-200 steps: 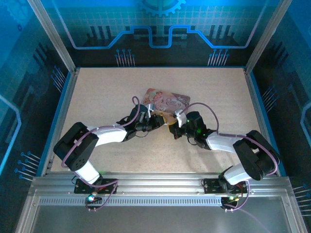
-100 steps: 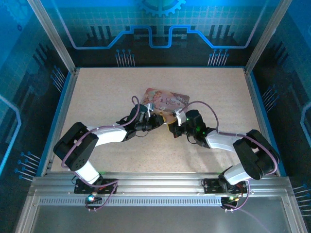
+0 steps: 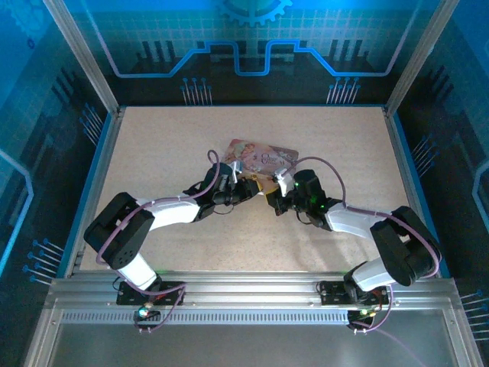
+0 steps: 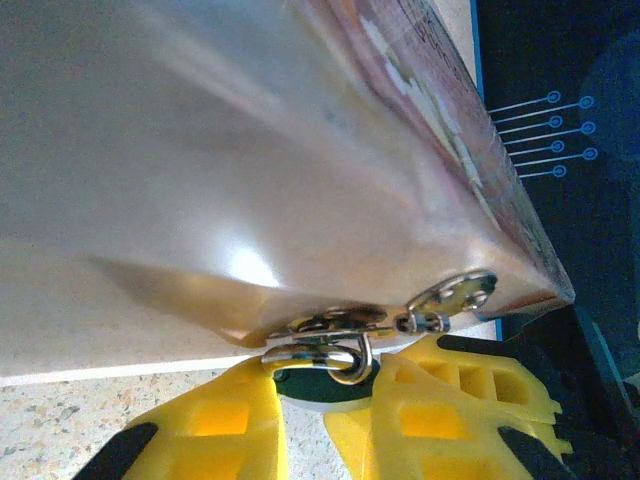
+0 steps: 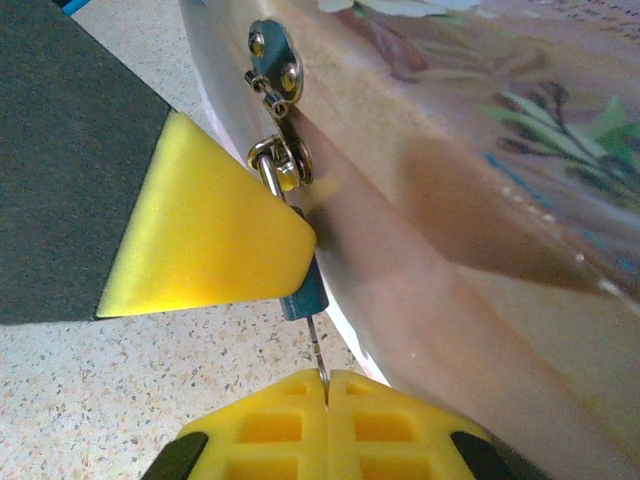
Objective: Unlock the padlock with the key
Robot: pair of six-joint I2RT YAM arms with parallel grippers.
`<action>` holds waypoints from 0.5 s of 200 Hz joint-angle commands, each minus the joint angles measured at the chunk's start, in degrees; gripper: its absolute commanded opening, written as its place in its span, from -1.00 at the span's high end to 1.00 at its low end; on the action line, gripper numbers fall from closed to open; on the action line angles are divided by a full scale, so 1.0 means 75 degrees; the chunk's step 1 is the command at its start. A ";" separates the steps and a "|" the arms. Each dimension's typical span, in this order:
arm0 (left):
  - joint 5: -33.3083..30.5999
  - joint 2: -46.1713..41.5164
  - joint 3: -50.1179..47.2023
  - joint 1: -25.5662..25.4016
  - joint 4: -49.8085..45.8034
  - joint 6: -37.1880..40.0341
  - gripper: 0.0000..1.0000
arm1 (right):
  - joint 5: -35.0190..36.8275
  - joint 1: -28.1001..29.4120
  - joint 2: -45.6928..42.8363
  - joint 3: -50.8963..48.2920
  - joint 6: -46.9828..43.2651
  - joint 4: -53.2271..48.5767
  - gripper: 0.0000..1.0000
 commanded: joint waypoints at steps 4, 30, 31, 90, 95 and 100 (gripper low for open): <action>0.0768 0.0070 0.0072 -0.0272 -0.0529 0.0128 0.88 | -0.0714 0.0022 -0.0489 0.0525 0.0115 0.1532 1.00; 0.0702 0.0101 0.0097 -0.0273 -0.0584 0.0123 0.88 | -0.0677 0.0070 -0.0568 0.0410 0.0140 0.1501 1.00; 0.0701 0.0103 0.0097 -0.0273 -0.0585 0.0127 0.88 | -0.0678 0.0070 -0.0566 0.0408 0.0140 0.1492 1.00; 0.0641 0.0152 0.0106 -0.0266 -0.0747 0.0235 0.88 | -0.0595 -0.0003 -0.0786 0.0369 0.0063 0.1237 1.00; 0.0630 0.0152 0.0107 -0.0272 -0.0757 0.0231 0.88 | -0.0608 -0.0004 -0.0772 0.0401 0.0033 0.1192 1.00; 0.0618 0.0152 0.0108 -0.0273 -0.0804 0.0249 0.88 | -0.0614 -0.0005 -0.0770 0.0430 0.0007 0.1128 1.00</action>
